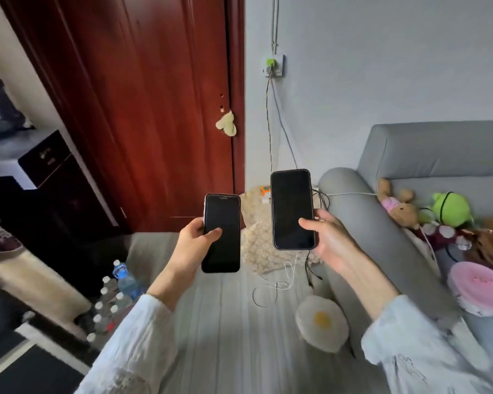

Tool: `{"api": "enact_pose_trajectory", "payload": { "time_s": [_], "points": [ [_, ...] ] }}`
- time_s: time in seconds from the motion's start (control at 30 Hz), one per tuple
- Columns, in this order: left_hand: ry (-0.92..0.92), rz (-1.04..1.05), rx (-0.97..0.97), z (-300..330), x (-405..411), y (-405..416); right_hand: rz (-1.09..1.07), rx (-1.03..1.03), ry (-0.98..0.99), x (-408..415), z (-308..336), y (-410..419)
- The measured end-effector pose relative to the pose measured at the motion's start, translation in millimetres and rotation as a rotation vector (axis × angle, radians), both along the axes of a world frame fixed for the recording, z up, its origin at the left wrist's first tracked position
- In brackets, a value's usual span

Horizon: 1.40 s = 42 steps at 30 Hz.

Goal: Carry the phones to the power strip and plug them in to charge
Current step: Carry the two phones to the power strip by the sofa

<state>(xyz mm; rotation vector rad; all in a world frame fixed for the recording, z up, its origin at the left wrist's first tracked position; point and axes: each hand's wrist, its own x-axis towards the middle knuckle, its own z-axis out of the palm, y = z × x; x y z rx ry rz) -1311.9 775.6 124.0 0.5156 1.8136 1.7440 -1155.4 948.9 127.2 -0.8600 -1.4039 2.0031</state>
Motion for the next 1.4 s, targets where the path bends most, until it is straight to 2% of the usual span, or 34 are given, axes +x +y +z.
{"api": "enact_pose_trajectory", "payload": {
  "time_s": [0.33,0.63,0.83,1.1,1.4],
  "points": [
    [-0.027,-0.027,-0.048,-17.2,-109.2,194.1,-0.039,0.011,-0.107,-100.9,-21.4,183.0],
    [-0.076,-0.021,-0.059,-30.9,-247.3,363.5,-0.104,0.002,-0.172,-225.2,-26.4,346.1],
    [-0.097,-0.026,-0.179,-60.8,-293.9,445.4,-0.051,-0.045,-0.256,-271.5,-53.2,426.0],
    [-0.23,0.058,-0.306,-135.6,-336.1,558.4,0.067,-0.079,-0.396,-334.4,-125.2,548.4],
    [-0.472,0.267,-0.483,-269.8,-344.4,691.1,0.252,-0.124,-0.673,-395.4,-265.1,669.4]
  ]
}}
